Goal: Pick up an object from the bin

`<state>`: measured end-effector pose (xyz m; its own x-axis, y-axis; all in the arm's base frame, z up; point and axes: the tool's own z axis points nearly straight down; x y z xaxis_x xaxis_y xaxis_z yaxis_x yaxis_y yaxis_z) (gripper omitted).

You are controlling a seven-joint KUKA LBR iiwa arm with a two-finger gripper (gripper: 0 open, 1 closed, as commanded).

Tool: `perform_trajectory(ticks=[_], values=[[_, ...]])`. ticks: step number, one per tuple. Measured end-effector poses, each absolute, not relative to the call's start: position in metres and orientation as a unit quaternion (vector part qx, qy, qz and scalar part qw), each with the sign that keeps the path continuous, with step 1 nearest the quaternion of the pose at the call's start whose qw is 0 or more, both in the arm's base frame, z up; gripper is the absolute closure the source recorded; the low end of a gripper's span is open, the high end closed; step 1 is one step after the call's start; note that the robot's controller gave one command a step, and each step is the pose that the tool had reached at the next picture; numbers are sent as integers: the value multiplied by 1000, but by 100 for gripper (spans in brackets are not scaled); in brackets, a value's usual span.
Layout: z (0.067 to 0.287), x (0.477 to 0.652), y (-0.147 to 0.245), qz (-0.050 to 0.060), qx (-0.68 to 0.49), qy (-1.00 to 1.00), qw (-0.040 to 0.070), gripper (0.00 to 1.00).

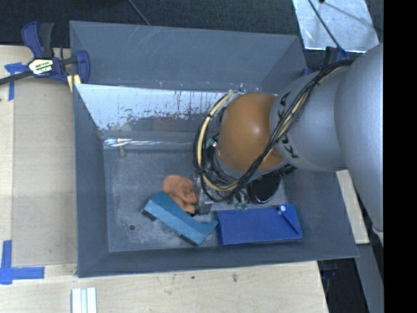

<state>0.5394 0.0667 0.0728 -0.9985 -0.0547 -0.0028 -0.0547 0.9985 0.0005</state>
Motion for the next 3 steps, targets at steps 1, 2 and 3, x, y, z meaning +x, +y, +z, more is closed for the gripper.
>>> perform_trajectory(ticks=[1,2,3], values=[[73,539,67,0,-27,1000,1,100],[73,539,67,0,-27,1000,1,100],[71,528,0,0,-33,999,3,100]])
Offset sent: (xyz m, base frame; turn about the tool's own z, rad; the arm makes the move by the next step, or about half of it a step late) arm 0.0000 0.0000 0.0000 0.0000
